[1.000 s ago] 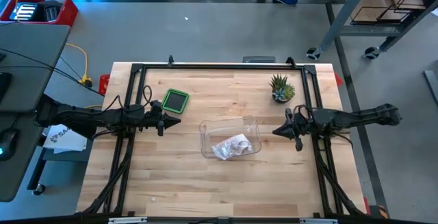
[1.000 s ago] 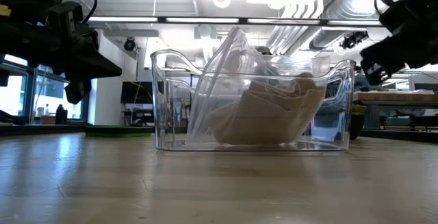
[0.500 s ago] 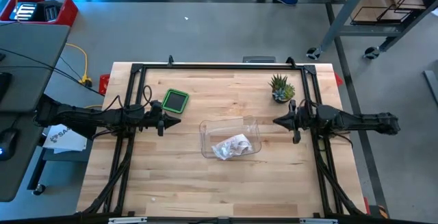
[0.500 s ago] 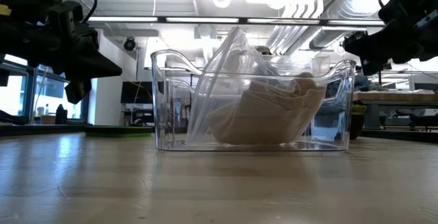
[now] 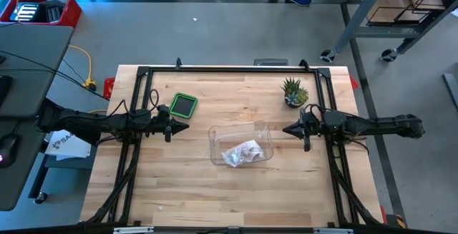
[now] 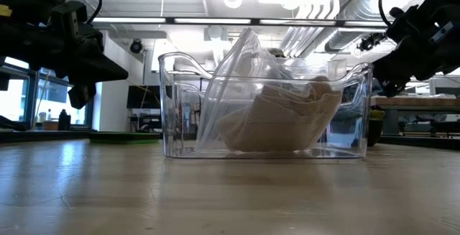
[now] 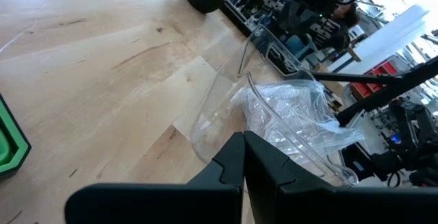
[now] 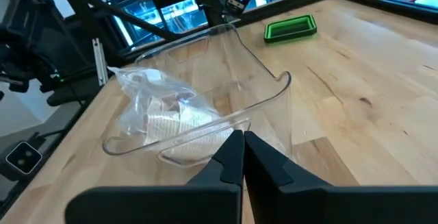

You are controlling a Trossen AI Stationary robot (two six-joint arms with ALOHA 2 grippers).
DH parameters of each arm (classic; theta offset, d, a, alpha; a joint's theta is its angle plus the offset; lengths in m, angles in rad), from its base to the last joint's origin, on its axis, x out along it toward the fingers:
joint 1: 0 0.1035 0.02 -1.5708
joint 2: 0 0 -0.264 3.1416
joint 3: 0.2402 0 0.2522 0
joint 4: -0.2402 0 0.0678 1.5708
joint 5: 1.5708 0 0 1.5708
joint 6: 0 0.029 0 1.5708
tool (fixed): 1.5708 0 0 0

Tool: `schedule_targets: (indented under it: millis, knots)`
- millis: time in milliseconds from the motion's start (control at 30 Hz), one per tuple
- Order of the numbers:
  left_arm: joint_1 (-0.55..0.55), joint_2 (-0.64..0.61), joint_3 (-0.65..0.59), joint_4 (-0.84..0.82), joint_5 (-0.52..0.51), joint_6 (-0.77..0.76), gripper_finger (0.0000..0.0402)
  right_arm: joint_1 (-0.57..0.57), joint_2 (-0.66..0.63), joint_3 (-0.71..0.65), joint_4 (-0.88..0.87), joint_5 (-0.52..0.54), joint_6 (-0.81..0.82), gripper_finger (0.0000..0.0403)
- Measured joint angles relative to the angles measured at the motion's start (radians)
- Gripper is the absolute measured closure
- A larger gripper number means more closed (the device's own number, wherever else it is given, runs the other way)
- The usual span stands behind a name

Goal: Roll bandage
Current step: Return to Home Position

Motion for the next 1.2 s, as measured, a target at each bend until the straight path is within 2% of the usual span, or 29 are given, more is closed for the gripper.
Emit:
schedule_targets:
  millis: [367, 500, 667, 800, 833, 1100, 1200]
  knots:
    - [0.0, -0.004, 0.0, -0.006, 0.0, 0.0, 0.0401, 0.0, 0.001, 0.0, 0.0, 0.002, 0.0, 0.0403]
    - [-0.003, -0.14, 0.001, -0.081, 0.001, 0.0, 0.0401, 0.0, 0.001, 0.0, 0.0, 0.002, 0.0, 0.0403]
    - [0.05, -0.331, 0.0, -0.153, -0.002, 0.0, 0.0401, 0.0, 0.001, 0.0, 0.0, 0.002, 0.0, 0.0403]
    - [0.071, -0.478, 0.0, -0.158, -0.001, 0.0, 0.0401, 0.0, 0.001, 0.0, 0.0, 0.002, 0.0, 0.0403]
    - [0.077, -0.482, 0.001, -0.146, 0.002, 0.009, 0.0401, 0.0, 0.001, 0.0, 0.0, 0.002, 0.0, 0.0403]
    - [0.078, -0.481, -0.001, -0.193, 0.017, 0.522, 0.0401, 0.0, 0.005, 0.0, 0.0, -0.001, 0.0, 0.0403]
    - [0.094, -0.48, 0.0, -0.217, 0.031, 0.607, 0.0401, 0.0, 0.006, 0.0, 0.0, -0.001, 0.0, 0.0403]
